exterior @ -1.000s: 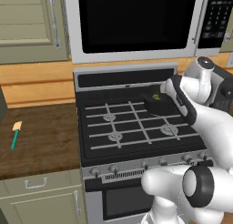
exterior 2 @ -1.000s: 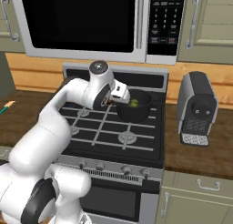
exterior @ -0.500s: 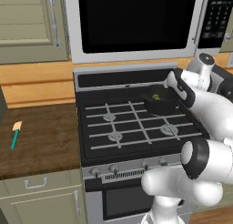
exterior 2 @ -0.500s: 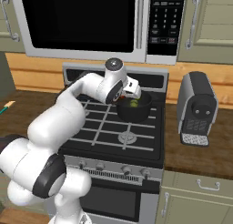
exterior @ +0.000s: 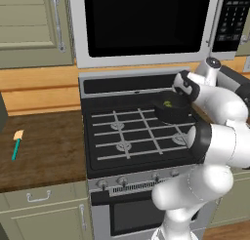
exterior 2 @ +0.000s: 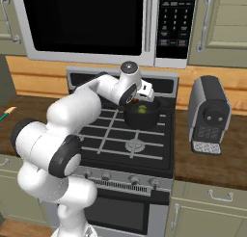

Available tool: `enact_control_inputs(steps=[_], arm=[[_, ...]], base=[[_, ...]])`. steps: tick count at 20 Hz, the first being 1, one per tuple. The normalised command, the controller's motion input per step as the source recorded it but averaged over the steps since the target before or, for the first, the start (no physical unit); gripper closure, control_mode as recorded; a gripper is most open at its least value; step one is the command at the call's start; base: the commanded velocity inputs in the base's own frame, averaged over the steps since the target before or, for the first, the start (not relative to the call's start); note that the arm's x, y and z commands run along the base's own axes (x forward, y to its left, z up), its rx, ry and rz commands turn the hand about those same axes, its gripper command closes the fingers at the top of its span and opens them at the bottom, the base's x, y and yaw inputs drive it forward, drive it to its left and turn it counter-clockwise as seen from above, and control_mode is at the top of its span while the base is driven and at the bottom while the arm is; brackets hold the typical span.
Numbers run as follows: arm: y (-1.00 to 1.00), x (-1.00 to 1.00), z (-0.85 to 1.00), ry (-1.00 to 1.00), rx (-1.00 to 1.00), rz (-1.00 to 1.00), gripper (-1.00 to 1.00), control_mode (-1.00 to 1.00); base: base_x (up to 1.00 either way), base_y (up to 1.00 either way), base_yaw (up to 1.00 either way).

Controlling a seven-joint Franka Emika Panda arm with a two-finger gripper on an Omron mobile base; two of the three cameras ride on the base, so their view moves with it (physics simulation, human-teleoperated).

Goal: Put the bell pepper and lime in the pot. Retrieve the spatula and lightly stir the vegetables in the pot.

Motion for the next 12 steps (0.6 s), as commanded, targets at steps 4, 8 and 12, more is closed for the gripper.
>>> enact_control_inputs(steps=[4, 8, 12], arm=[[-0.02, 0.45, -0.44, 0.02, 0.00, 0.00, 1.00, -1.00], [-0.03, 0.43, -0.40, 0.01, 0.00, 0.00, 1.00, -1.00], [-0.14, 0.46, -0.26, 0.01, 0.00, 0.00, 1.00, -1.00]], base=[[0.00, 0.00, 0.00], [0.00, 0.00, 0.00], [0.00, 0.00, 0.00]])
